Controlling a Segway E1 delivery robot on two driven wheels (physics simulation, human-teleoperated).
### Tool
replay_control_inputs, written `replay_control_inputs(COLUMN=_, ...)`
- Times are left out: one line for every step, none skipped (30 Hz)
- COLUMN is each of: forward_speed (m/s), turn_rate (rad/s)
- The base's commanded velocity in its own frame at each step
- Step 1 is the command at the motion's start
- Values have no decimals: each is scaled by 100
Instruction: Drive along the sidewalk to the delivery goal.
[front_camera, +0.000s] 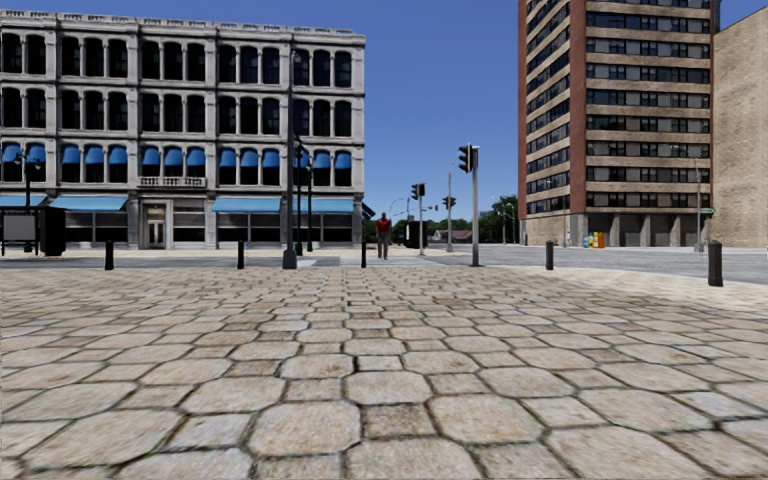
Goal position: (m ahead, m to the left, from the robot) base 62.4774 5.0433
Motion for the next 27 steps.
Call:
replay_control_inputs(forward_speed=200, turn_rate=-24)
replay_control_inputs(forward_speed=200, turn_rate=-24)
replay_control_inputs(forward_speed=200, turn_rate=-25)
replay_control_inputs(forward_speed=200, turn_rate=-25)
replay_control_inputs(forward_speed=200, turn_rate=-23)
replay_control_inputs(forward_speed=200, turn_rate=-1)
replay_control_inputs(forward_speed=200, turn_rate=0)
replay_control_inputs(forward_speed=200, turn_rate=0)
replay_control_inputs(forward_speed=200, turn_rate=0)
replay_control_inputs(forward_speed=200, turn_rate=0)
replay_control_inputs(forward_speed=200, turn_rate=0)
replay_control_inputs(forward_speed=200, turn_rate=0)
replay_control_inputs(forward_speed=200, turn_rate=0)
replay_control_inputs(forward_speed=200, turn_rate=0)
replay_control_inputs(forward_speed=200, turn_rate=0)
replay_control_inputs(forward_speed=199, turn_rate=0)
replay_control_inputs(forward_speed=188, turn_rate=10)
replay_control_inputs(forward_speed=188, turn_rate=10)
replay_control_inputs(forward_speed=172, turn_rate=24)
replay_control_inputs(forward_speed=162, turn_rate=28)
replay_control_inputs(forward_speed=157, turn_rate=29)
replay_control_inputs(forward_speed=156, turn_rate=30)
replay_control_inputs(forward_speed=156, turn_rate=30)
replay_control_inputs(forward_speed=156, turn_rate=37)
replay_control_inputs(forward_speed=155, turn_rate=48)
replay_control_inputs(forward_speed=152, turn_rate=51)
replay_control_inputs(forward_speed=150, turn_rate=52)
